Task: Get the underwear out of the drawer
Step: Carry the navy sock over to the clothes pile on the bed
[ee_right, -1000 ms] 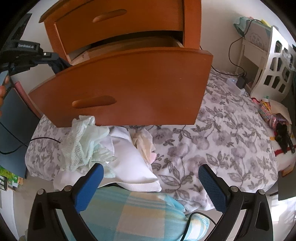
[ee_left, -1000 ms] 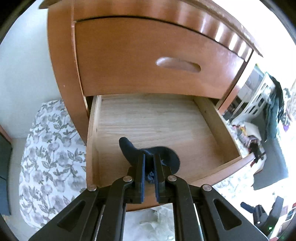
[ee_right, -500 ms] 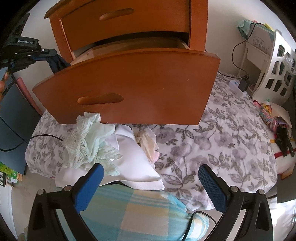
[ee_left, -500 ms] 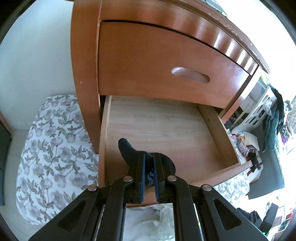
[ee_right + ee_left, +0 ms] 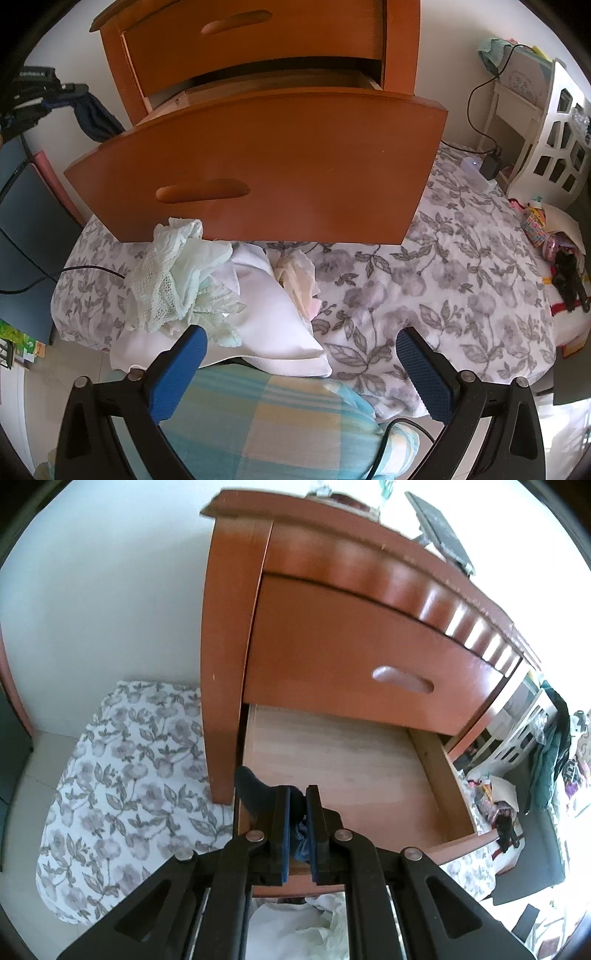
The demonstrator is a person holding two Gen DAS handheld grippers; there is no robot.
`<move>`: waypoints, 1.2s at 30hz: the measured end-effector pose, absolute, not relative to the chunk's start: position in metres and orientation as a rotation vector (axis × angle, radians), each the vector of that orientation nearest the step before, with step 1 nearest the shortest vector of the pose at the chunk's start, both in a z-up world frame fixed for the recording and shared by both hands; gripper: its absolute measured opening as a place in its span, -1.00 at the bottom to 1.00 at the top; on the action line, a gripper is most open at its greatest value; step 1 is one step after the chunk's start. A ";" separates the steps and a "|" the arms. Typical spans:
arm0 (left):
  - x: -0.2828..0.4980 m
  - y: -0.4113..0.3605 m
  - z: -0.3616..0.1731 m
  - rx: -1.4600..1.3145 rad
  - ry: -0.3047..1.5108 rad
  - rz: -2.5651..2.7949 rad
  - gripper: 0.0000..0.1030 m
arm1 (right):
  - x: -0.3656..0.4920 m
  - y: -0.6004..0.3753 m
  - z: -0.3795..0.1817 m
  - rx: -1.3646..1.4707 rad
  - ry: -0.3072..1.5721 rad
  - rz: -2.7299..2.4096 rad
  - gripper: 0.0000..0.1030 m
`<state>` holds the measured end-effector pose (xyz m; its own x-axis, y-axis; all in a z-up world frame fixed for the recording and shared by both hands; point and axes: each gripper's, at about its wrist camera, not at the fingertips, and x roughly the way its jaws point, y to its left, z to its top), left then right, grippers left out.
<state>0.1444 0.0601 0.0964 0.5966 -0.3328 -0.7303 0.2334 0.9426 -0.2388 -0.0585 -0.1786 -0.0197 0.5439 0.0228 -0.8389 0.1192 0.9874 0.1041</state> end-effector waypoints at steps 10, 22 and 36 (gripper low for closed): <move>0.125 0.045 0.150 -0.091 0.749 -0.407 -0.86 | -0.059 -0.180 -0.017 0.159 0.988 -0.063 1.00; 0.062 0.004 0.208 -0.012 0.606 -0.602 -0.86 | -0.062 -0.177 -0.011 0.161 0.969 -0.054 1.00; 0.042 -0.056 0.113 0.068 0.859 -0.711 -0.86 | -0.063 -0.177 -0.012 0.163 0.970 -0.051 1.00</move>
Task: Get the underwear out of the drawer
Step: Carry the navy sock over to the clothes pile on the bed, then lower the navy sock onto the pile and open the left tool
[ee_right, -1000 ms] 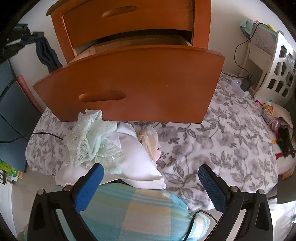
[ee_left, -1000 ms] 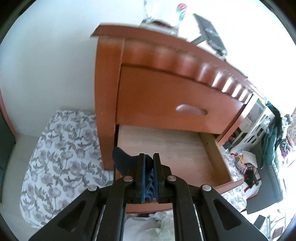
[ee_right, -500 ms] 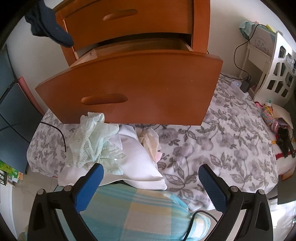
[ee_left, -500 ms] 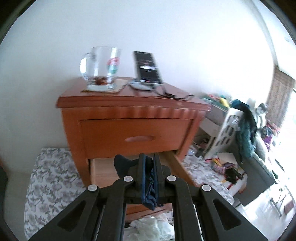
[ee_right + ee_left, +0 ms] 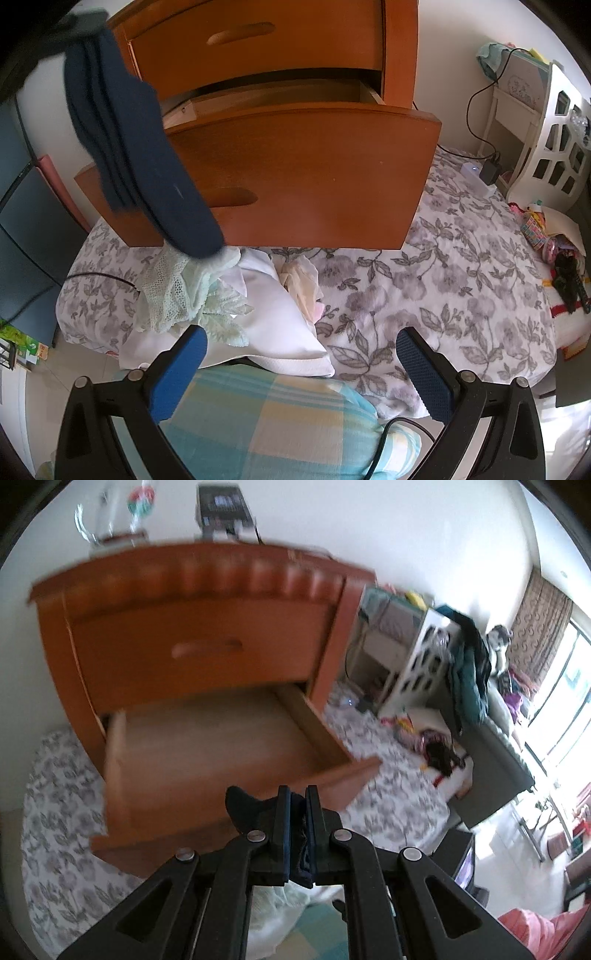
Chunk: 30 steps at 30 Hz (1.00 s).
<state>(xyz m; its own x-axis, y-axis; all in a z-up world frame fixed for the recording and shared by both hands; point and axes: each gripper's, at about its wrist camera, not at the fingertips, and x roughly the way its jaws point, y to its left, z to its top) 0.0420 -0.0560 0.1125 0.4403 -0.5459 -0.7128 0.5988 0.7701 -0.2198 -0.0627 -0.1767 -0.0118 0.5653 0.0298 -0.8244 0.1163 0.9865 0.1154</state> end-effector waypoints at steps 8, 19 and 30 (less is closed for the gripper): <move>0.050 -0.058 0.050 0.042 0.988 -0.672 -0.86 | -0.062 -0.176 -0.014 0.158 0.978 -0.052 1.00; 0.060 -0.027 -0.053 -0.046 1.228 -0.518 -0.86 | -0.061 -0.173 -0.015 0.140 0.987 -0.051 1.00; 0.056 -0.010 -0.098 -0.085 1.298 -0.443 -0.82 | -0.062 -0.166 -0.016 0.111 0.997 -0.053 1.00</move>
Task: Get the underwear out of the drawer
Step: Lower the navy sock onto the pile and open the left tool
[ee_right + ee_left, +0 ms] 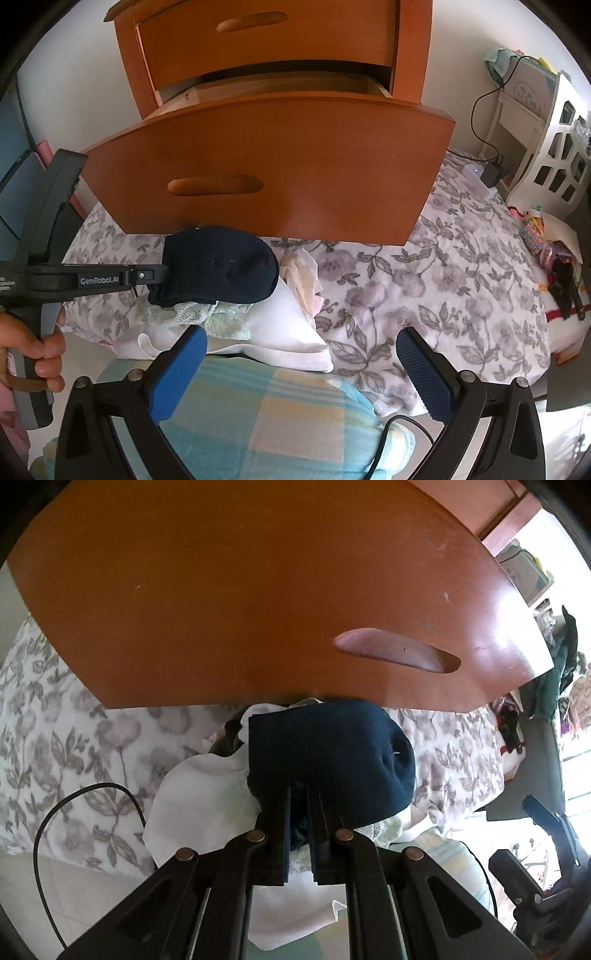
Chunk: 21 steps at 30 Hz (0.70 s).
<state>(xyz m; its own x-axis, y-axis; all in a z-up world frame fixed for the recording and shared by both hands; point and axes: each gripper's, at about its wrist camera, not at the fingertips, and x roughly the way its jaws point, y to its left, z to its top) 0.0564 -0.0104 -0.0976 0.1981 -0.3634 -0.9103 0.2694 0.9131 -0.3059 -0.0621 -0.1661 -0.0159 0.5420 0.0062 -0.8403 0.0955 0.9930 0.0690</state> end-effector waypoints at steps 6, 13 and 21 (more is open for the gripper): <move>0.057 -0.006 -0.093 -0.109 1.297 -0.445 -0.79 | -0.064 -0.160 -0.014 0.091 0.998 -0.052 1.00; 0.052 0.012 -0.074 -0.145 1.248 -0.378 -0.18 | -0.064 -0.157 -0.010 0.078 0.994 -0.063 1.00; 0.046 0.053 -0.046 -0.169 1.159 -0.258 0.26 | -0.069 -0.153 0.004 0.064 0.959 -0.081 1.00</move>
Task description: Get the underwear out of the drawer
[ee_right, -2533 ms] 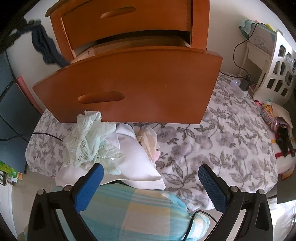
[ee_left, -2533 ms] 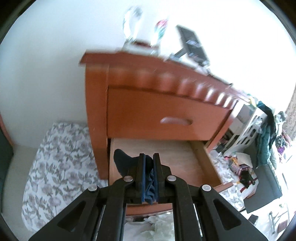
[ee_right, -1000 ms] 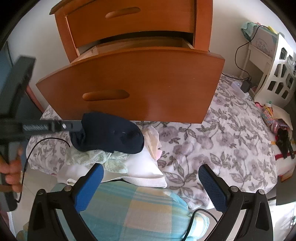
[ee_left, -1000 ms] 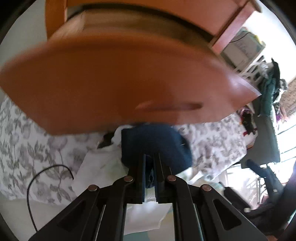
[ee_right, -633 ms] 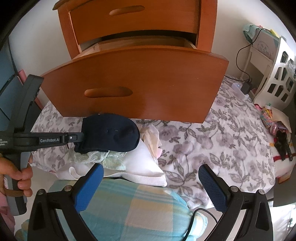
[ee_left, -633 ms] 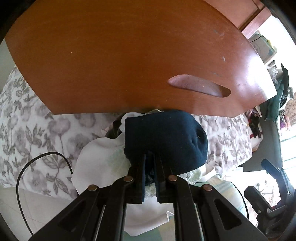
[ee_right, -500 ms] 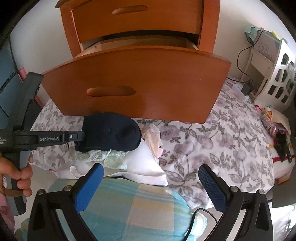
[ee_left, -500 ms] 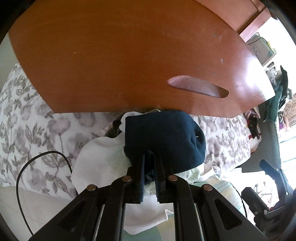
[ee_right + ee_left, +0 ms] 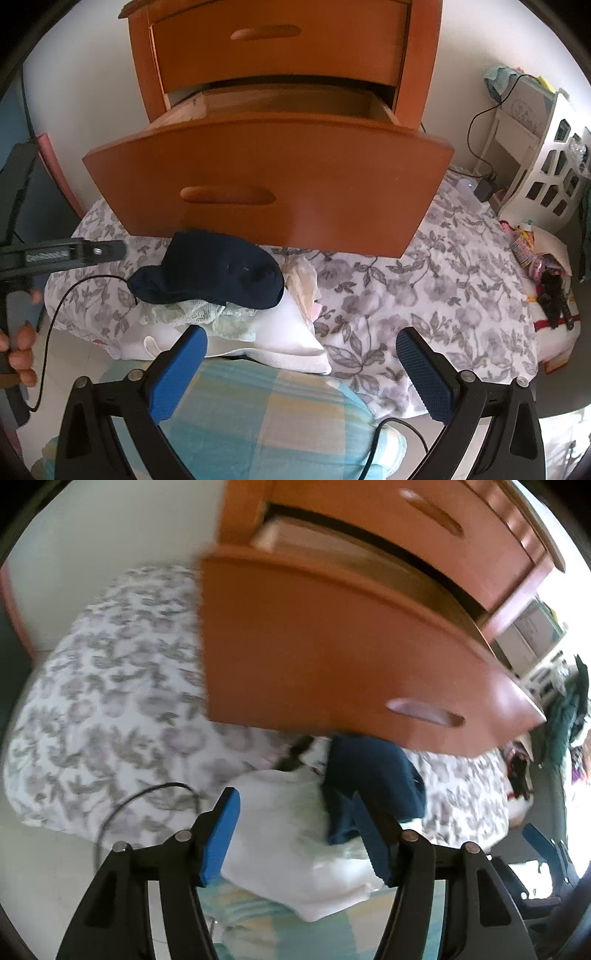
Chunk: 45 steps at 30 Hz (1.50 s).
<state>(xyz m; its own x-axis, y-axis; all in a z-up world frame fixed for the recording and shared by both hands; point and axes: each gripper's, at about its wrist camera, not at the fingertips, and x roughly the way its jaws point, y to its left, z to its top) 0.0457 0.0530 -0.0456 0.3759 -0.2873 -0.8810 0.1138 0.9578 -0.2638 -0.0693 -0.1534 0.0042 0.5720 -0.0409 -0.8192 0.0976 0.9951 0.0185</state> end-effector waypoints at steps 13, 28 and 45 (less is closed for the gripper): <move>0.001 0.112 0.045 -0.156 0.906 -0.161 0.51 | -0.088 -0.140 0.037 0.051 0.851 -0.091 1.00; -0.079 0.185 0.113 -0.157 0.687 0.009 0.72 | -0.120 -0.125 0.062 0.042 0.750 -0.078 1.00; -0.049 0.106 0.053 -0.201 0.638 -0.205 0.97 | -0.109 -0.141 0.067 0.030 0.651 -0.120 1.00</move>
<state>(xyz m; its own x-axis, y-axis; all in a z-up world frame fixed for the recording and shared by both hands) -0.0492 0.1063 0.0527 0.7846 -0.2501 -0.5674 0.1268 0.9604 -0.2481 -0.1093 -0.1408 0.0671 0.7889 -0.1024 -0.6059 0.1210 0.9926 -0.0103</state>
